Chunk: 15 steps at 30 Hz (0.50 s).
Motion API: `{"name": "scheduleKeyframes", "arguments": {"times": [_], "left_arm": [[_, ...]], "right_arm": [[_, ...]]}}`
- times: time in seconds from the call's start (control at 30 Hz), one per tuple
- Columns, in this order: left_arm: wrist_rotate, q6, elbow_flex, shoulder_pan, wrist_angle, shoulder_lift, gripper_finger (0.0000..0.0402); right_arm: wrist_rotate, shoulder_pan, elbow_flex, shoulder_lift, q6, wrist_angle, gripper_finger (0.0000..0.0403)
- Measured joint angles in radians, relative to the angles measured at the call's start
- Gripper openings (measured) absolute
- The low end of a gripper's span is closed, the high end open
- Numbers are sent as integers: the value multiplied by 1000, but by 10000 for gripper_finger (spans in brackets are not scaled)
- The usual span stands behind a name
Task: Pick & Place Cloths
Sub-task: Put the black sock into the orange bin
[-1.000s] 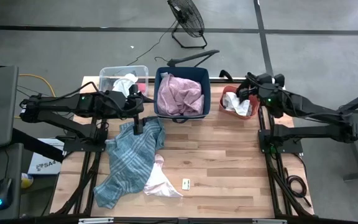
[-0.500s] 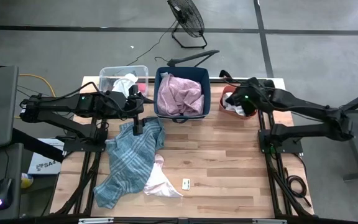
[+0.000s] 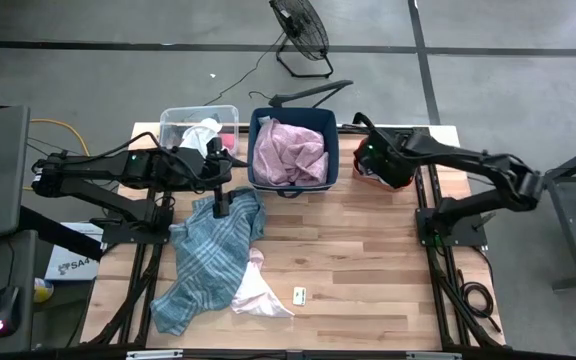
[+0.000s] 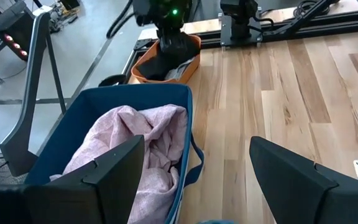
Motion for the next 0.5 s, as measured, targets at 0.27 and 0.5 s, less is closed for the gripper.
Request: {"name": "scheduleKeyframes", "arguments": {"times": [0.27,0.5], "left_arm": [[0,-1,0,0,-3,0,285],[0,-19,0,0,-22,0,285]], "right_arm": [[-77,-59,0,145,-27,2,3],[-116,-96,1,255,-63,-3,3]]}}
